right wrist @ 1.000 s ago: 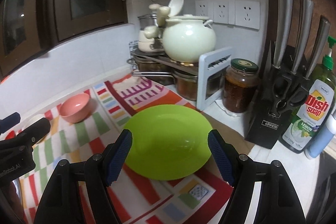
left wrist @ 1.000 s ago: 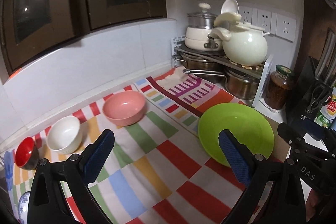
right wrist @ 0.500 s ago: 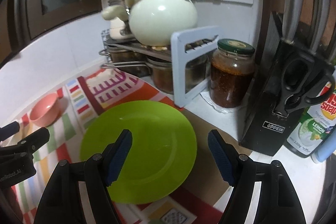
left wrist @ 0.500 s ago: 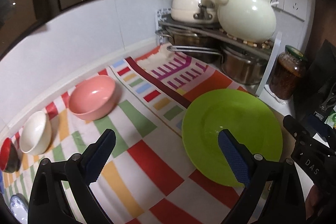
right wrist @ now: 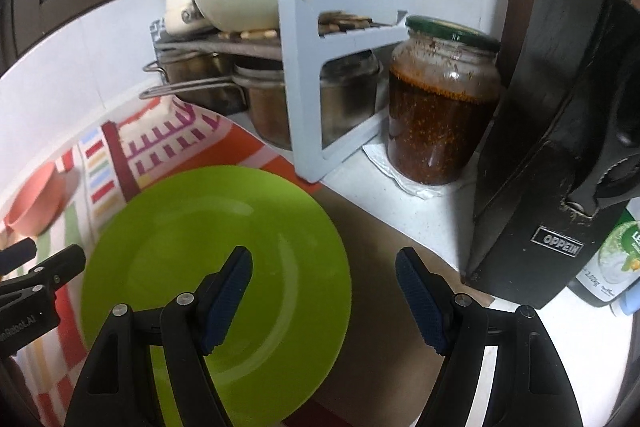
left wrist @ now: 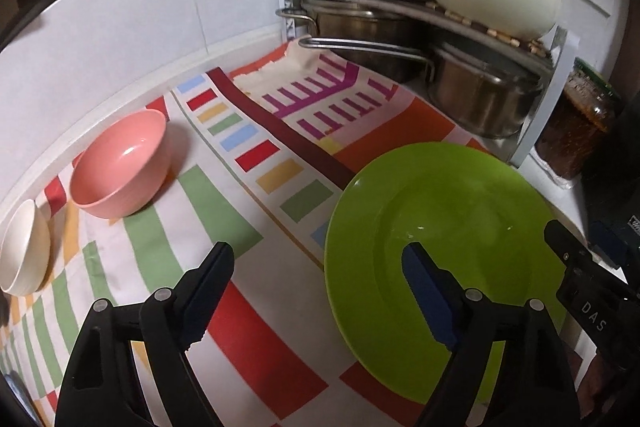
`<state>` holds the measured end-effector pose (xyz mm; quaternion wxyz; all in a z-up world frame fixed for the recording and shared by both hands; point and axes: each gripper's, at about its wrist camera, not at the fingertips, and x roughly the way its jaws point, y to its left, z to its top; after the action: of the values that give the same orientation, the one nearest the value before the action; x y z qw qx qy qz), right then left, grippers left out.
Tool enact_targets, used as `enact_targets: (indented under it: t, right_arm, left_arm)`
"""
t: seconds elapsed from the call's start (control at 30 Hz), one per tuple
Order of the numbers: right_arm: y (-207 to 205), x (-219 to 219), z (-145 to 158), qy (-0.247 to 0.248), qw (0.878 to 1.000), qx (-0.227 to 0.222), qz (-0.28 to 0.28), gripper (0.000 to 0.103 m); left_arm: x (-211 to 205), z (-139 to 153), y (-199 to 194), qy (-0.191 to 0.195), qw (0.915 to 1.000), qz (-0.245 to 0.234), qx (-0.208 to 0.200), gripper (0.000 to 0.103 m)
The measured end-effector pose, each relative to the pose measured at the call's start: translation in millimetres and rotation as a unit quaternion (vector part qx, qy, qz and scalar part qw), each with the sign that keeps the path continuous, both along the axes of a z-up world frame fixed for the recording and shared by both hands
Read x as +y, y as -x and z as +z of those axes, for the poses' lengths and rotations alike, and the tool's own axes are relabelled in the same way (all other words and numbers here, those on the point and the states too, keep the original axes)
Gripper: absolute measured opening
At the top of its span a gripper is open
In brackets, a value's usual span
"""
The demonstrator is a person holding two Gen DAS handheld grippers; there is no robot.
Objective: Organize plates and bowls
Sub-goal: 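Close both tools on the rim of the lime-green plate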
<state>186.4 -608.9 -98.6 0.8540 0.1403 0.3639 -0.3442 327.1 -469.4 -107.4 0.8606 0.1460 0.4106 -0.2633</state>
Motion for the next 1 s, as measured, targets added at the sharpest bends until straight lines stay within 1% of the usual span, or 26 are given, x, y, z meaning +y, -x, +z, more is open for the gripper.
enact_targets:
  t: [0.07, 0.17, 0.23, 0.37, 0.5, 0.57, 0.73, 0.77, 0.87, 0.93, 1.0]
  right_arm:
    - [-2.5, -3.5, -5.4, -0.004, 1.000, 0.004, -0.003, 0.074]
    - [-4.9, -10.4, -14.9, -0.026, 1.000, 0.010, -0.006, 0.073]
    - [-5.3, -13.4, -18.7, -0.032, 0.999, 0.013, -0.008, 0.070]
    - [-7.4, -16.8, -23.3, -0.037, 0.999, 0.017, -0.008, 0.065]
    - [-9.9, -18.7, -25.2, -0.045, 0.999, 0.019, -0.002, 0.059]
    - [-10.7, -18.9, -25.8, -0.050, 0.999, 0.018, 0.001, 0.058]
    - [-14.3, -20.0, -29.2, -0.063, 0.998, 0.022, 0.010, 0.049]
    - [-14.5, -20.1, -29.2, -0.065, 0.998, 0.020, 0.011, 0.049]
    - [-16.2, -19.6, -29.0, -0.069, 0.997, 0.018, 0.019, 0.042]
    - [-17.4, -19.0, -28.9, -0.067, 0.997, 0.020, 0.018, 0.042]
    - [-17.6, -18.8, -28.9, -0.066, 0.997, 0.022, 0.018, 0.042]
  left_arm:
    - [-4.7, -6.2, -2.8, -0.005, 1.0000, -0.003, 0.005, 0.084]
    - [-9.7, -13.9, -5.2, -0.008, 0.9998, -0.008, 0.016, 0.082]
    - [-12.8, -17.7, -6.4, -0.007, 0.9997, -0.011, 0.022, 0.081]
    - [-18.6, -25.3, -9.7, -0.009, 0.9993, -0.015, 0.034, 0.075]
    - [-23.0, -29.8, -12.3, -0.010, 0.9989, -0.018, 0.043, 0.068]
    - [-25.4, -32.0, -13.2, -0.011, 0.9986, -0.020, 0.047, 0.064]
    - [-29.0, -34.4, -15.0, -0.009, 0.9982, -0.023, 0.055, 0.058]
    - [-30.0, -34.2, -15.0, -0.008, 0.9981, -0.025, 0.057, 0.056]
    - [-31.0, -33.7, -15.4, -0.001, 0.9974, -0.028, 0.067, 0.049]
    - [-31.9, -33.6, -16.7, 0.006, 0.9963, -0.033, 0.079, 0.043]
    - [-33.4, -33.6, -16.8, 0.002, 0.9963, -0.033, 0.080, 0.043]
